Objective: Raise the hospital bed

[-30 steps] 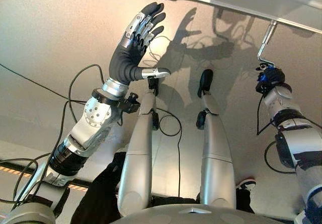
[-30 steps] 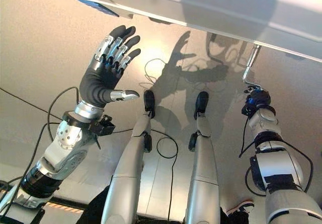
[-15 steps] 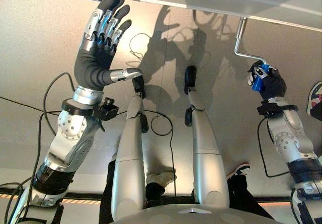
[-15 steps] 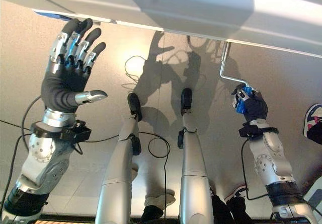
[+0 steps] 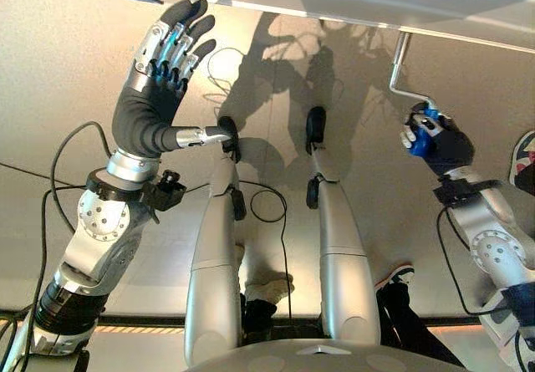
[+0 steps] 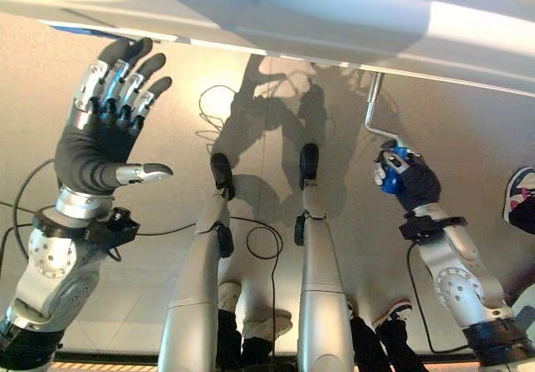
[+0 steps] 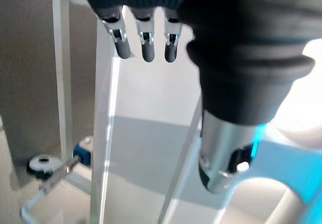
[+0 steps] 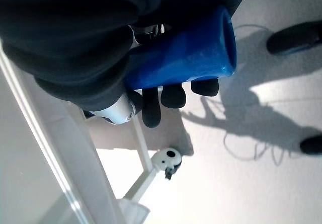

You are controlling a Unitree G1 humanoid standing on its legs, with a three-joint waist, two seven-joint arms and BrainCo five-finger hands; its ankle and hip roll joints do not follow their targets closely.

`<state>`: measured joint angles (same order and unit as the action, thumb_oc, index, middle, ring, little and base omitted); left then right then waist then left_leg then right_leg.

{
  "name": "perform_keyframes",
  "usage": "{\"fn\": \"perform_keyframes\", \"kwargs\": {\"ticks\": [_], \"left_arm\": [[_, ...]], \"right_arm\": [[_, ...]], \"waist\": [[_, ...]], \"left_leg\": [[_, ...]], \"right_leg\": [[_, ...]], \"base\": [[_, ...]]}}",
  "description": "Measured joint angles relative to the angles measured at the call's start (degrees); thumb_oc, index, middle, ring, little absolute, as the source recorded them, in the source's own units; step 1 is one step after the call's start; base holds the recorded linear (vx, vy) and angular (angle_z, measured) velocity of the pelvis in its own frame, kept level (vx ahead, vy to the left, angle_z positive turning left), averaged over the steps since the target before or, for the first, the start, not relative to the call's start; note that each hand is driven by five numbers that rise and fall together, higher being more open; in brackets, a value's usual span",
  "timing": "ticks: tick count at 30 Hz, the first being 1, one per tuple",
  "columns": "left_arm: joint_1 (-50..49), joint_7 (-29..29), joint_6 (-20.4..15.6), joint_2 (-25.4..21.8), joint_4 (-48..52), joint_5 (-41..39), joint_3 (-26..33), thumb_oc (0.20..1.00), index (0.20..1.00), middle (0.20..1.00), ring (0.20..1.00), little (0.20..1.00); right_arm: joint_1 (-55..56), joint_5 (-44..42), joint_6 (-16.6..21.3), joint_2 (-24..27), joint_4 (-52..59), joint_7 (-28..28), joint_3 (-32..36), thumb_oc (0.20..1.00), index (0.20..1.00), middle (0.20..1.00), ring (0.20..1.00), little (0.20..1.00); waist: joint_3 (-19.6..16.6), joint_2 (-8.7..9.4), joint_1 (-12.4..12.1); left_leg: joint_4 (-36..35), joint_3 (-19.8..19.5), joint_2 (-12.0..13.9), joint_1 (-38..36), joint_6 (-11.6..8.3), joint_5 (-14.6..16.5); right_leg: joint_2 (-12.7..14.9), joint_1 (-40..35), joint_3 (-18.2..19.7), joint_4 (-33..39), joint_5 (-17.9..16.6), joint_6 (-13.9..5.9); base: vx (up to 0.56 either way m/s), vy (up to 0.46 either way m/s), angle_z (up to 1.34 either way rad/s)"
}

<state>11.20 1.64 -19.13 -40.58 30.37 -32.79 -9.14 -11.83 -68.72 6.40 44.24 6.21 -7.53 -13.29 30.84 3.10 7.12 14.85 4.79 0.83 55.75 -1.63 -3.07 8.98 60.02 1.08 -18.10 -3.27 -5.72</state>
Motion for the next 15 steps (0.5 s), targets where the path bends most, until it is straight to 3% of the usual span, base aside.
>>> {"fn": "perform_keyframes", "kwargs": {"ticks": [3,15], "left_arm": [[3.7,0.3,-0.1,2.4,-1.2,0.0,-3.3,1.0,1.0,1.0,1.0,1.0],[5.5,2.4,0.0,7.4,-5.1,0.0,-5.7,1.0,1.0,1.0,1.0,1.0]], "right_arm": [[-6.5,-0.8,0.0,-4.7,-2.5,-0.5,-9.9,0.2,0.2,0.2,0.2,0.2],[-17.4,0.5,1.3,-10.4,-11.8,0.9,-14.4,0.2,0.2,0.2,0.2,0.2]], "waist": [[0.0,-0.05,-0.6],[0.1,-0.6,-3.7]], "left_leg": [[0.2,0.1,0.5,-0.1,-0.29,-0.1],[0.1,-0.8,1.8,0.0,-1.99,-1.2]], "right_leg": [[-0.5,0.2,-0.1,-0.2,-0.3,0.38],[-1.7,0.8,-1.1,-1.9,-0.2,2.01]], "base": [[0.0,-0.002,-0.06],[0.0,0.003,0.0]]}}
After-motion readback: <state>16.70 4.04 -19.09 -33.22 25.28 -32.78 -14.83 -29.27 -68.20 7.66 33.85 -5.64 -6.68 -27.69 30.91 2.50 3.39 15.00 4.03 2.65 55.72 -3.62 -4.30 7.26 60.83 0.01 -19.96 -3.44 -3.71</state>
